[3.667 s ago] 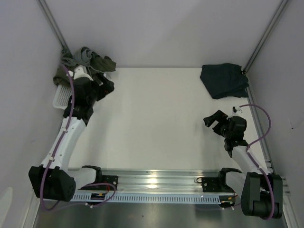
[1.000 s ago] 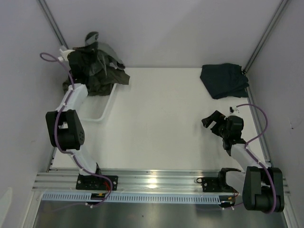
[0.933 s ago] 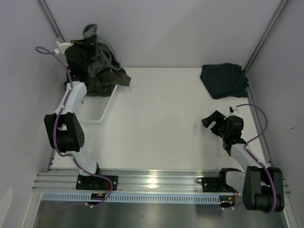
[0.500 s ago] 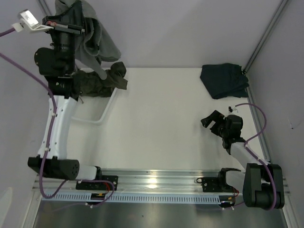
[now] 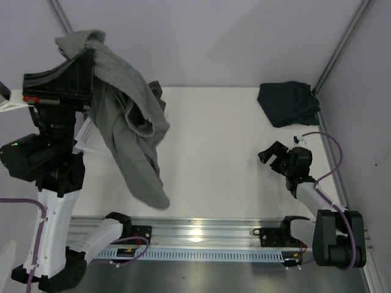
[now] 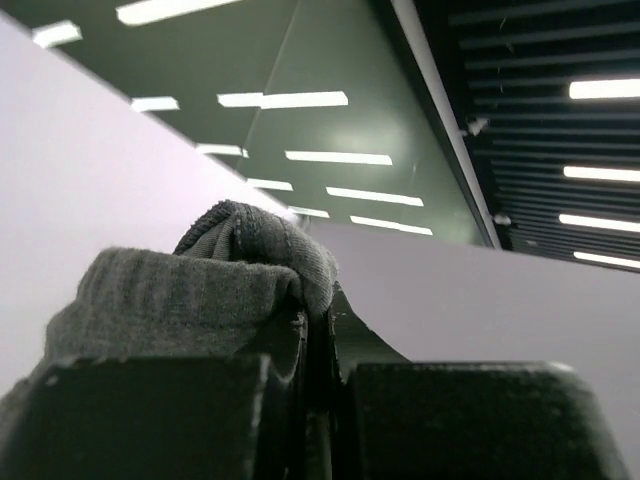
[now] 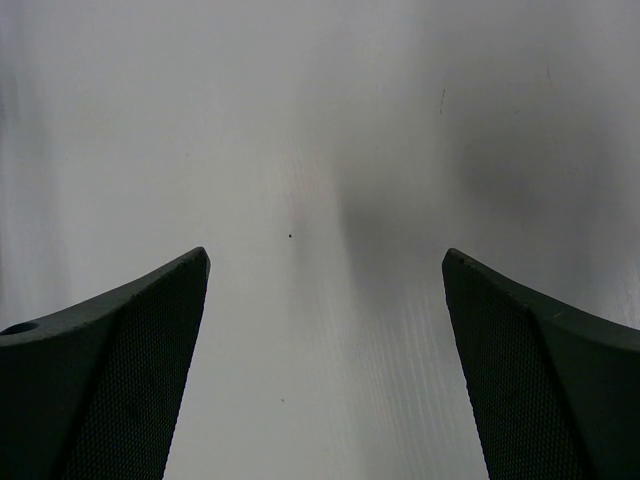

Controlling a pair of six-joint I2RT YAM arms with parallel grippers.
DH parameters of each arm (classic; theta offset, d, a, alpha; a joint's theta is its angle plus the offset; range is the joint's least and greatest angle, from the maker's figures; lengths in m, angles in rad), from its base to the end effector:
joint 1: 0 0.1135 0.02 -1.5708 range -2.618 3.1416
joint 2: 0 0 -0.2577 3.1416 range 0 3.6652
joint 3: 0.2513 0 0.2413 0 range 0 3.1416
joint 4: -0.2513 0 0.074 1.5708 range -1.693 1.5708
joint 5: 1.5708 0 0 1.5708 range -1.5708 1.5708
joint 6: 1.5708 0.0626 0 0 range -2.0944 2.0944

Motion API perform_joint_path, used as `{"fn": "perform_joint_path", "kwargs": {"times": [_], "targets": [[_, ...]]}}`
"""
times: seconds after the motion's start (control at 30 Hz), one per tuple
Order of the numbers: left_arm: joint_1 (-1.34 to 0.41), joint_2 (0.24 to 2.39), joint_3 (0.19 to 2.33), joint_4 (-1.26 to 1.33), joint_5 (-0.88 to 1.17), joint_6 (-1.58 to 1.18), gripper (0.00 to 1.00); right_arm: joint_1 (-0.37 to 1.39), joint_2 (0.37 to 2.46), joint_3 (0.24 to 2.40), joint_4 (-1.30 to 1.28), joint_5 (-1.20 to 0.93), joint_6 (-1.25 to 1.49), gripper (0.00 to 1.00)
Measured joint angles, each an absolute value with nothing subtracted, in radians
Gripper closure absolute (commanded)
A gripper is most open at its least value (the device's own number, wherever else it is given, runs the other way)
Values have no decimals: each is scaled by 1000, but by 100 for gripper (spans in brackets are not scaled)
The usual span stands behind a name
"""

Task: Fold and stack the shorts
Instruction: Move the shorts to the center of the board

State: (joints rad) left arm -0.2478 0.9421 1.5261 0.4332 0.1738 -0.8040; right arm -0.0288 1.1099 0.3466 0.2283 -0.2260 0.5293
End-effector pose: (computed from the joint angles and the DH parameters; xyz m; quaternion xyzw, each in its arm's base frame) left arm 0.0959 -0.0354 0.6162 0.0055 0.2847 -0.5016 0.8169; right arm 0.2322 0.0073 0.1573 0.1841 0.8453 0.2167 0.4523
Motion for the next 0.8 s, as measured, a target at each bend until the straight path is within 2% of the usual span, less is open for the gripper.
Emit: {"fn": "perform_joint_path", "kwargs": {"times": [0.2,0.33,0.57,0.7,0.77,0.8], "targets": [[-350,902,1317,378,220,-856,100,-28,1110,350,228,-226,529,1],[-508,912,1113,348,184,-834,100,-28,1110,350,228,-226,529,1],[-720,1106,913,286,102,-766,100,-28,1110,351,228,-226,529,1],[-741,1282,1007,97,115,-701,35,-28,1110,351,227,-226,529,0],[-742,1358,1093,-22,100,-678,26,-28,1110,352,225,-225,529,1],[-742,1383,1124,-71,77,-665,10,-28,1110,352,224,-225,529,1]]}}
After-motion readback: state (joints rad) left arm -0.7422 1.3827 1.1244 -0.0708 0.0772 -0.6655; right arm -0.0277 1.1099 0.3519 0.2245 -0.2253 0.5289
